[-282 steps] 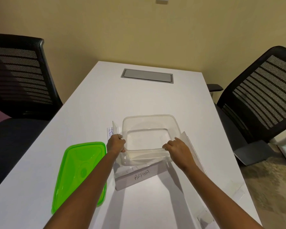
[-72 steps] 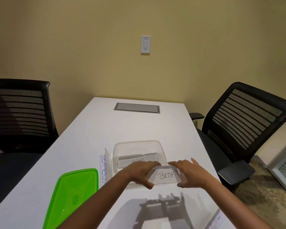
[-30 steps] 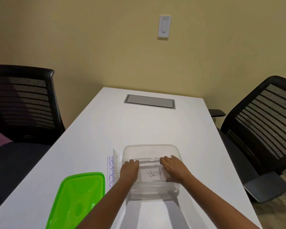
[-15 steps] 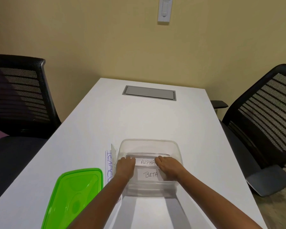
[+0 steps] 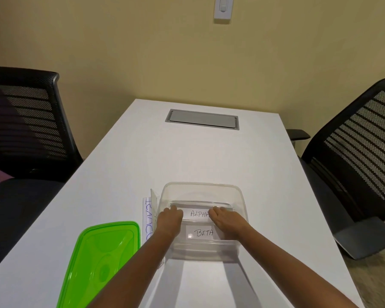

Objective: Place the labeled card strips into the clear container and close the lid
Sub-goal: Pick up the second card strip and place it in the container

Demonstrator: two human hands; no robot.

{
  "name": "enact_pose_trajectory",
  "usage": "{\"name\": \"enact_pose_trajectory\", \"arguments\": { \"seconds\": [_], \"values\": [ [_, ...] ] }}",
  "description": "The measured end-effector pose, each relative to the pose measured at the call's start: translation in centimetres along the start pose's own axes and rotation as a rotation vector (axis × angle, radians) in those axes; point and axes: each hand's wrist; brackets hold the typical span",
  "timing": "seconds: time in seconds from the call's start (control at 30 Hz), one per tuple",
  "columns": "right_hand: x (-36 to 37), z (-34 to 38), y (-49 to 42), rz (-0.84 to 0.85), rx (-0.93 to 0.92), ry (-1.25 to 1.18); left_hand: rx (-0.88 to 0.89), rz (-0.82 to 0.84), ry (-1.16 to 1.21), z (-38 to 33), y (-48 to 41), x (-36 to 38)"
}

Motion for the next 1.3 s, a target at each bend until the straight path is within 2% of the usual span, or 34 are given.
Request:
{"name": "enact_pose_trajectory", "arguments": {
  "seconds": [0.27,0.57,0.67,0.77,0.83,0.9,0.97,1.03,1.1,1.17,1.3],
  "values": [
    [0.4,0.1,-0.3,-0.009,-0.006,0.007,0.004,-0.002,-0.005,0.0,0.0,0.0],
    [-0.1,0.1,0.0,0.056,-0.027,-0.044,0.035,0.004,-0.048,0.0,0.1,0.0],
    [-0.9,-0.2,0.5,0.068,-0.019,-0.15,0.035,0.031,-0.067,-0.1,0.1,-0.4],
    [-2.3,-1.0,1.9,-0.035,0.0,-0.324,0.013,0.008,-0.05,-0.5,0.3,-1.3],
    [-3.2,-1.8,3.6,-0.169,0.025,-0.46,0.024,-0.088,-0.017,-1.2,0.8,-2.2],
    [-3.7,-2.7,5.9,-0.313,0.08,-0.603,0.088,-0.33,0.002,-2.3,2.0,-3.1],
    [-3.4,-3.7,8.5,-0.441,0.179,-0.722,0.214,-0.609,0.068,-3.8,3.6,-3.7],
    [-2.3,-4.7,11.1,-0.532,0.305,-0.814,0.391,-0.748,0.143,-5.9,5.2,-3.5],
    [-0.9,-5.5,13.6,-0.573,0.422,-0.875,0.513,-0.747,0.196,-8.2,6.6,-2.6],
    [0.8,-6.0,16.0,-0.563,0.517,-0.901,0.55,-0.677,0.256,-10.5,7.6,-1.2],
    [3.8,-6.5,20.0,-0.542,0.656,-0.917,0.436,-0.347,0.468,-15.1,9.3,1.7]
  ]
}}
Point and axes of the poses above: each hand's wrist, its own y-axis away from the middle knuckle, its own x-axis out of the palm, z = x × y, and after that the axes turned 9 degrees about x, right-handed
